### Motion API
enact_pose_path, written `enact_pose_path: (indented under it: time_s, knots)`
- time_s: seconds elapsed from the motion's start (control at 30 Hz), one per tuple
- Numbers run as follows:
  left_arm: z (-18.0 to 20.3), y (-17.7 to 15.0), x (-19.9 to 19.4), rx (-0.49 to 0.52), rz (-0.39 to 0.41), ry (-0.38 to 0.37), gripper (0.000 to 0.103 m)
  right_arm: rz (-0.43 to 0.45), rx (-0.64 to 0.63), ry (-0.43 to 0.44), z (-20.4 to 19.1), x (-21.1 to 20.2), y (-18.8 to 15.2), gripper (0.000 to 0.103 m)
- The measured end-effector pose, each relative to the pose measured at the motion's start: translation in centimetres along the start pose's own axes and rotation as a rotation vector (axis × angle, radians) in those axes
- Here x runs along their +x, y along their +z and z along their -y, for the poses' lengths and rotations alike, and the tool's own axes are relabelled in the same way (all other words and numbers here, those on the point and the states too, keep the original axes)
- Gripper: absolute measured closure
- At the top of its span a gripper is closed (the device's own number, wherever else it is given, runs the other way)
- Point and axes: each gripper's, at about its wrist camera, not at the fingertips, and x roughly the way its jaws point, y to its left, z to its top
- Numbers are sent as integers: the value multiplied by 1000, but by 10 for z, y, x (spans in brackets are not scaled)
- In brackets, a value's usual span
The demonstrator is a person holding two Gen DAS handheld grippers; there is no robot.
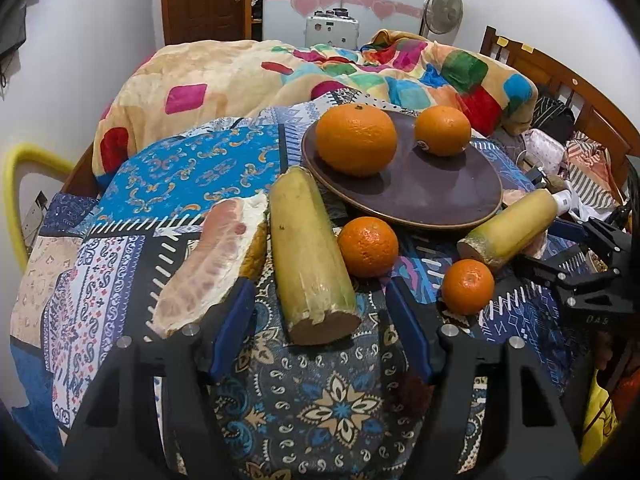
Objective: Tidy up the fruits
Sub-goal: 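Grasp a pink pomelo wedge with the right gripper while the left gripper grasps a short yellow cylinder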
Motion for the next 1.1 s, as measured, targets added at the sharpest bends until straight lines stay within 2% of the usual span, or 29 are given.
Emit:
enact_pose_path:
  time_s: [0.03,0.1,0.13,0.17,0.37,0.77,0.97,1.1]
  knots:
    - [0,0,3,-3,-6,-2,44,-4,18,9,2,1,1,19]
    - [-3,0,9,-15,-26,-8,60,-5,26,14,3,1,1,19]
    - [-4,0,11,-20,-30,-5,61,0,25,16,3,0,0,19]
    - [-5,-1,11,-24,-23,-11,61,6,19,20,2,-2,-2,24]
    - [-9,-6,3,-23,-20,-11,64,16,-6,24,3,-12,-9,37]
    - [-14,-37,-29,7,-29,-6,66,3,11,32,22,-42,-37,37]
    - [-12,-50,-40,31,-49,1,66,-14,-28,33,25,-55,-51,36]
    - [-10,-46,-37,35,-57,5,58,-21,-1,20,28,-57,-49,31]
